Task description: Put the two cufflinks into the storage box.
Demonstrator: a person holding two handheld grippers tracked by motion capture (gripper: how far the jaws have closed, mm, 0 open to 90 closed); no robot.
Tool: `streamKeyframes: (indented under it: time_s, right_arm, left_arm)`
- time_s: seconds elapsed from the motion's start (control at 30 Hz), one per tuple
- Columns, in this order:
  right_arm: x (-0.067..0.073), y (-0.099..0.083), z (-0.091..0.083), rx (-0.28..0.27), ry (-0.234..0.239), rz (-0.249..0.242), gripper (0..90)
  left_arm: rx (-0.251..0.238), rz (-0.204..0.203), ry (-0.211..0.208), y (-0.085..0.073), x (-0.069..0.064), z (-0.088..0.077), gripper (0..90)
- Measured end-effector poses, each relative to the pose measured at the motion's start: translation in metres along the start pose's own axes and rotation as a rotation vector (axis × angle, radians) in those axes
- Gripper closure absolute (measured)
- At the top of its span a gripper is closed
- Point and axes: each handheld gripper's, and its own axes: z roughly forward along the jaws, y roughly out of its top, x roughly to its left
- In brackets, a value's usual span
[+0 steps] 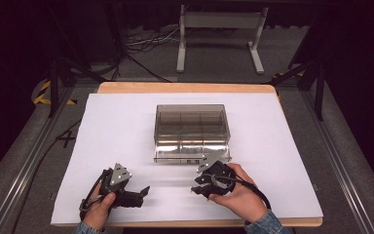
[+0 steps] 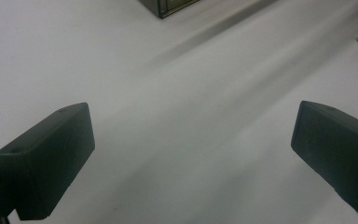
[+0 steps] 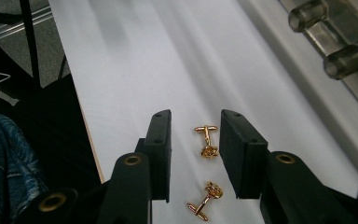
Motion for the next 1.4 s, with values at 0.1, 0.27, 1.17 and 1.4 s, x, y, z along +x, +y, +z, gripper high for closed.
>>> streamKeyframes:
  time_s: [0.1, 0.27, 1.17, 1.4]
  right_arm:
    - [0.000, -0.002, 0.004, 0.015, 0.014, 0.020, 64.9]
    - [-0.001, -0.004, 0.009, 0.026, 0.025, 0.029, 65.8]
    - [-0.006, -0.006, 0.037, 0.122, -0.042, -0.027, 74.7]
    - [-0.005, -0.005, 0.040, 0.137, -0.049, -0.046, 77.5]
  left_arm:
    - [0.000, 0.000, 0.000, 0.000, 0.000, 0.000, 0.1]
    - [0.002, 0.002, -0.001, 0.000, 0.000, 0.000, 0.1]
    - [0.003, 0.005, 0.004, 0.000, 0.000, 0.001, 0.1]
    - [0.002, 0.004, 0.002, 0.000, 0.000, 0.001, 0.1]
